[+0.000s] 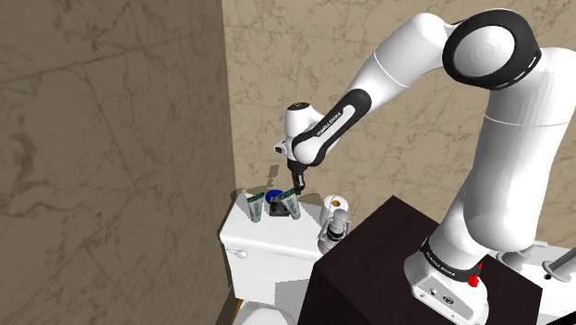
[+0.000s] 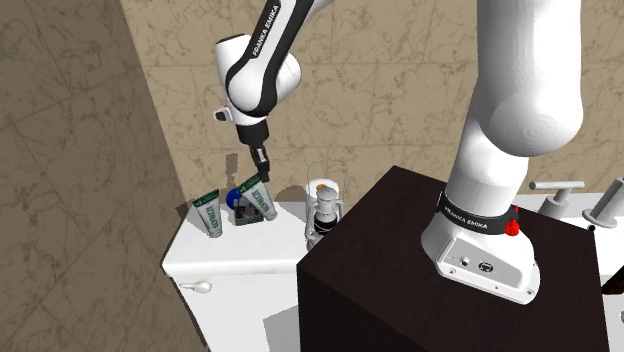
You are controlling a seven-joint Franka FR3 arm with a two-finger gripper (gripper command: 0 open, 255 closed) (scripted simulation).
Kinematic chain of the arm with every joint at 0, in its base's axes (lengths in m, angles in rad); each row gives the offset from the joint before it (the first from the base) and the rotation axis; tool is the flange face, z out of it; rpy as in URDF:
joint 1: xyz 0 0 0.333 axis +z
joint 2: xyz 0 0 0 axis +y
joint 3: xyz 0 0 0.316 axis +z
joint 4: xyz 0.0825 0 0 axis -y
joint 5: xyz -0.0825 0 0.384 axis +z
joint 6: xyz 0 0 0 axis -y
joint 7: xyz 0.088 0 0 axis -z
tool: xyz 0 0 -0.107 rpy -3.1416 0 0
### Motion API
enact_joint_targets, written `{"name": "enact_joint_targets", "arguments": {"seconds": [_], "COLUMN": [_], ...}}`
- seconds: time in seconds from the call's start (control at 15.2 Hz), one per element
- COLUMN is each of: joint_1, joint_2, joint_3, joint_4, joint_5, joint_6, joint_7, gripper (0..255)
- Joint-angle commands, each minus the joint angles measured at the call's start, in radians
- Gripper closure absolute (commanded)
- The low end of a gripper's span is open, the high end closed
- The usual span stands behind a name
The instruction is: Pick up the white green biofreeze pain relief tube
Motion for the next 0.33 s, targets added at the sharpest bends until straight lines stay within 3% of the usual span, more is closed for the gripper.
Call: {"name": "enact_joint_targets", "arguments": {"seconds": [0.0, 0.26], "joint_1": [0.000, 0.000], "joint_2": [-0.026, -0.052], "joint_3": [0.001, 0.001], "joint_4": [0.000, 0.001], "joint_5": [0.002, 0.003], "joint_6": [-0.027, -0.053], "joint_7": [-0.002, -0.004], "gripper": [255, 255]}}
